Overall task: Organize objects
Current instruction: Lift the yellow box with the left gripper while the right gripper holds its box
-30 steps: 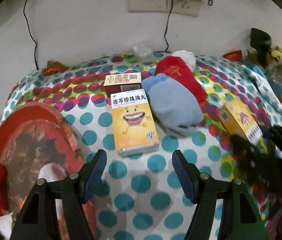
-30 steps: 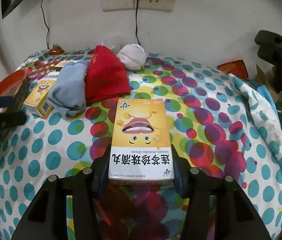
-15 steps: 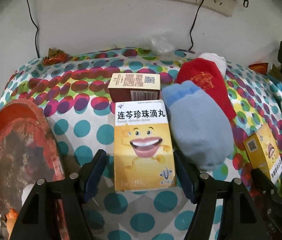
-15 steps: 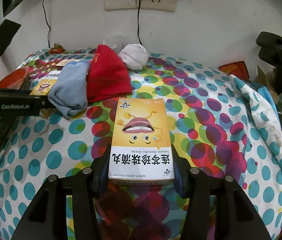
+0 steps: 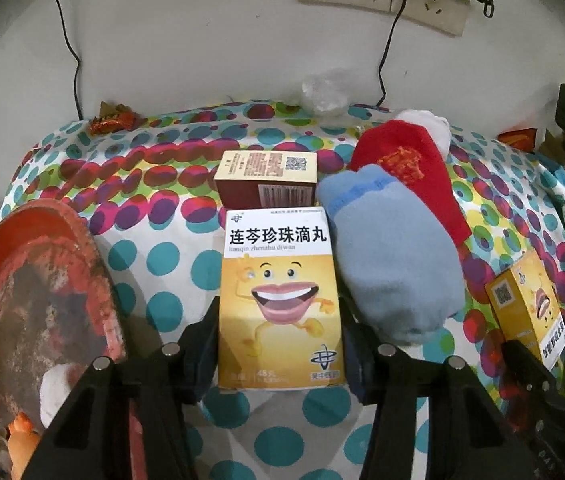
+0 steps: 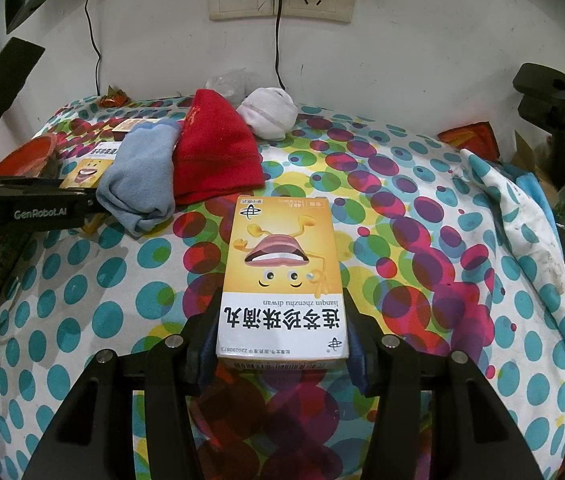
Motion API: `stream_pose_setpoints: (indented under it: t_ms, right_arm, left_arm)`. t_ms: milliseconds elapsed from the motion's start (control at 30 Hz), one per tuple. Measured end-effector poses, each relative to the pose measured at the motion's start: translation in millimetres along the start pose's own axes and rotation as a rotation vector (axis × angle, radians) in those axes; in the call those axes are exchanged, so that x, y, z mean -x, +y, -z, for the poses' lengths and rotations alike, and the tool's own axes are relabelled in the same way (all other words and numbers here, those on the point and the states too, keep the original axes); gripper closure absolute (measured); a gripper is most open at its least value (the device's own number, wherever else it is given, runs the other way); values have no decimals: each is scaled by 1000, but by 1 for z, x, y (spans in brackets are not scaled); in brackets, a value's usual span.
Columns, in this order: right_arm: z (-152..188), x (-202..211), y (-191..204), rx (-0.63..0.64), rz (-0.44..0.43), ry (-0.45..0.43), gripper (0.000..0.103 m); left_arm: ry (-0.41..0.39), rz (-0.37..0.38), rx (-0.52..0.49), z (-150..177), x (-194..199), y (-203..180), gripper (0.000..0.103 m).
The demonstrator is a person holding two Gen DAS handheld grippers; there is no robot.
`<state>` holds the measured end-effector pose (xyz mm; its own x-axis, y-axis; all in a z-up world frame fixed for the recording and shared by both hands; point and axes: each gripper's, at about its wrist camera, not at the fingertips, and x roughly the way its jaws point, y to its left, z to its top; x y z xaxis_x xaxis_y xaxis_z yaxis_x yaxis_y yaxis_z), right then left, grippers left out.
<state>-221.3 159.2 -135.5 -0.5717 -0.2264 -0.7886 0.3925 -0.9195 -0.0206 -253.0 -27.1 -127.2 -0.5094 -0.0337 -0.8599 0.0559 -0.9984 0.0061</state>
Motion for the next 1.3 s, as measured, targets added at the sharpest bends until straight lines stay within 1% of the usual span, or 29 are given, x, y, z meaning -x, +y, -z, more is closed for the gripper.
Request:
stream_pose_setpoints:
  t_ms: [300,433,633,967,1067,1133,1233,1300]
  right_arm:
    - [0,0,0,1,1,0,54]
    - [0,0,0,1,1,0,54]
    - [0,0,0,1,1,0,54]
    - [0,0,1,1,2,0,54]
    - [0,0,0,1,2,0,54]
    - [0,0,0,1,2,0,54]
    - [0,0,0,1,3,0,54]
    - [0,0,0,1,2,0,54]
  left_arm:
    - [-39,3,-70,17,25,-7,51]
    - [-41,12,-95,25,34,-11,51]
    - [-32,40,-97,36,45,-13,51]
    - [-60,76,-135,51,78,-18,51]
    - [-72,74,-147,54,85,-19,51]
    - [-77,62,-158,55,87,-20,51]
    - [-68,89,-153,57,88,-19,51]
    - [-68,90,-155,59,90,-20,51]
